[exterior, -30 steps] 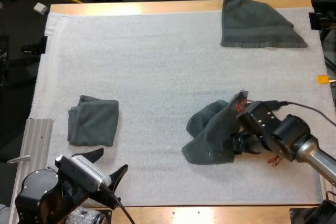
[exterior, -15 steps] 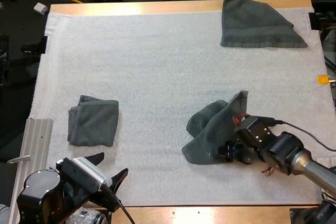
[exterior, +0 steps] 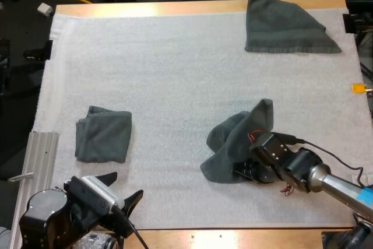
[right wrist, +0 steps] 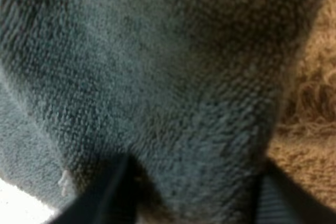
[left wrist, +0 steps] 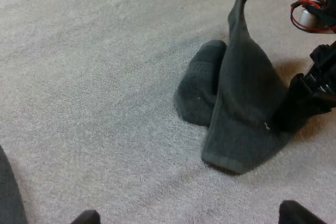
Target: Pick towel from pile, fold and stack
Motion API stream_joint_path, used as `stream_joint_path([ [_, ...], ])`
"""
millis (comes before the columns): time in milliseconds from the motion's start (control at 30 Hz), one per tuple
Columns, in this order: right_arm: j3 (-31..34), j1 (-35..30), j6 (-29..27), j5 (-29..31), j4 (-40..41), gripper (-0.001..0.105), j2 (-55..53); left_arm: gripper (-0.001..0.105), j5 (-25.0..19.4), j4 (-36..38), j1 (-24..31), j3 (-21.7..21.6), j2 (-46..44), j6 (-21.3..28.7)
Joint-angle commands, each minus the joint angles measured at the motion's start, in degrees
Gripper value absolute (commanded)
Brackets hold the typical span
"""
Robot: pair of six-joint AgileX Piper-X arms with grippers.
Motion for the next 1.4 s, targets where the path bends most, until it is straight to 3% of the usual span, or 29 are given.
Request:
stream_joint_path([
  [0, 0.0, 0.2, -0.6, -1.1, 0.2, 0.011, -0.6, 0.065, 0.6, 0.1, -0.4, -0.3, 0.5, -0.1],
  [67, 0.1, 0.4, -0.8, -1.5, 0.2, 0.002, -0.8, 0.065, 0.6, 0.0, -0.3, -0.3, 0.6, -0.1],
  [400, -1.1, 0.5, -4.4, -1.0, 0.3, 0.001, -7.7, 0.065, 0.8, 0.2, -0.5, -0.3, 0.8, 0.0],
  [633, -9.8, 0.7, -13.6, 5.6, 10.5, 0.000, -13.1, 0.065, 0.9, -0.1, -0.8, -0.2, 0.8, 0.0],
  [700, -10.3, 0.7, -13.2, 5.1, 9.7, 0.000, -12.8, 0.065, 1.0, -0.1, -0.9, -0.2, 0.6, -0.1],
  [733, -15.2, 0.6, -16.9, 7.4, 13.3, 0.000, -12.9, 0.065, 1.1, -0.3, -0.7, -0.2, 0.5, -0.3],
  [833, -21.9, 0.6, -21.4, 10.0, 17.4, 0.000, -13.2, 0.065, 1.2, -0.2, -0.8, -0.2, 0.6, -0.2],
  [1000, -27.9, 1.0, -25.6, 11.8, 23.6, 0.000, -13.4, 0.065, 1.2, -0.4, -0.9, -0.3, 0.6, 0.0],
  [1167, -26.6, 1.0, -26.7, 12.9, 30.8, 0.000, -13.3, 0.065, 1.2, -0.8, -1.2, -0.3, 0.5, 0.0],
  [1367, -20.7, 1.6, -22.0, 12.0, 27.2, 0.000, -11.9, 0.065, 1.2, -1.7, -1.4, -0.2, 0.8, -0.1],
])
